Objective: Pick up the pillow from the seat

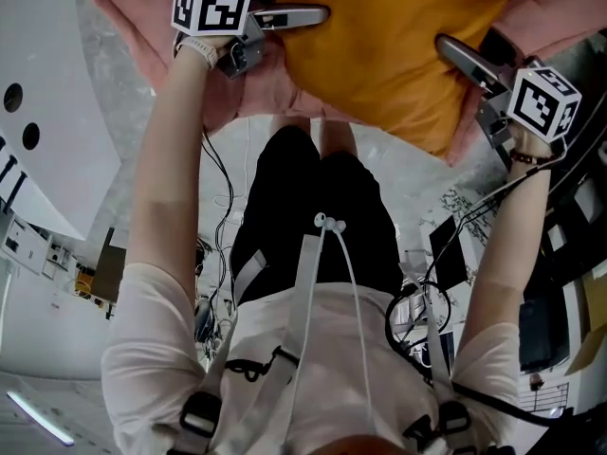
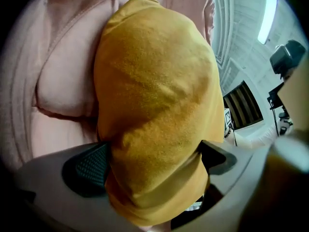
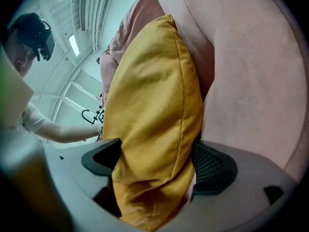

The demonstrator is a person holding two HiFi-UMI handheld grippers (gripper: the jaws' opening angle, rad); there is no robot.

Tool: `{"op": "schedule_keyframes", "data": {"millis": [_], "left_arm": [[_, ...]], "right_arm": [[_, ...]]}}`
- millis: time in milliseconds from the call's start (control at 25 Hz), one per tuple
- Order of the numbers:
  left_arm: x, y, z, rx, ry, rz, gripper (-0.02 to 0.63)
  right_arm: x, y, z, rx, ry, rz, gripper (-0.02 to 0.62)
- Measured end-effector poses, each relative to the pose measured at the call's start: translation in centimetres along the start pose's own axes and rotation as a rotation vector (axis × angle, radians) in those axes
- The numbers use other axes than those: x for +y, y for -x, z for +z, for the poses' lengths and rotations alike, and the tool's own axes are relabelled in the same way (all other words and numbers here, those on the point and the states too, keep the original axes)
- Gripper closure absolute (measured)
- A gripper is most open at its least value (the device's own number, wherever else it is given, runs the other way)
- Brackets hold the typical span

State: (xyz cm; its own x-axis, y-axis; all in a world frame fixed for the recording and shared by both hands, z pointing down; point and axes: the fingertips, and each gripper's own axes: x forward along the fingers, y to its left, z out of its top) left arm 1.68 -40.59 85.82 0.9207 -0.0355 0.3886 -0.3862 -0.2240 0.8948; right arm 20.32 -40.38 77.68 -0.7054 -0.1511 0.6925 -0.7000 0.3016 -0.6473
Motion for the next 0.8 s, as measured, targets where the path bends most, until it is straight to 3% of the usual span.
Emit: {"op": "schedule_keyframes", "data": {"millis": [240,400,640,800], "left_arm": [[-0.1,-0.8,0.3,0.043,-0.036,-0.035,0.021],[-0.3,-0.7,0.3,0.061,-0.043,-0.065,0.023],[-2.1,-0.9,0.7,0.033,-0.076,-0.087,0.059],[-2.4,-0.3,1.1,-0.030,-0.097,-0.062,0.150]], "right_arm": [[0.7,-2.0,0.1,0.015,0.014,0.009,0.149],[1.6,-3.3,0.4,-0.026,-0.009,0.069,0.150],[1.7,-4.5,0.8,-0.048,-0.023,0.061,0.158],[2.0,-4.1,1.1,-0.109,-0.015,0.077,0.312]]}}
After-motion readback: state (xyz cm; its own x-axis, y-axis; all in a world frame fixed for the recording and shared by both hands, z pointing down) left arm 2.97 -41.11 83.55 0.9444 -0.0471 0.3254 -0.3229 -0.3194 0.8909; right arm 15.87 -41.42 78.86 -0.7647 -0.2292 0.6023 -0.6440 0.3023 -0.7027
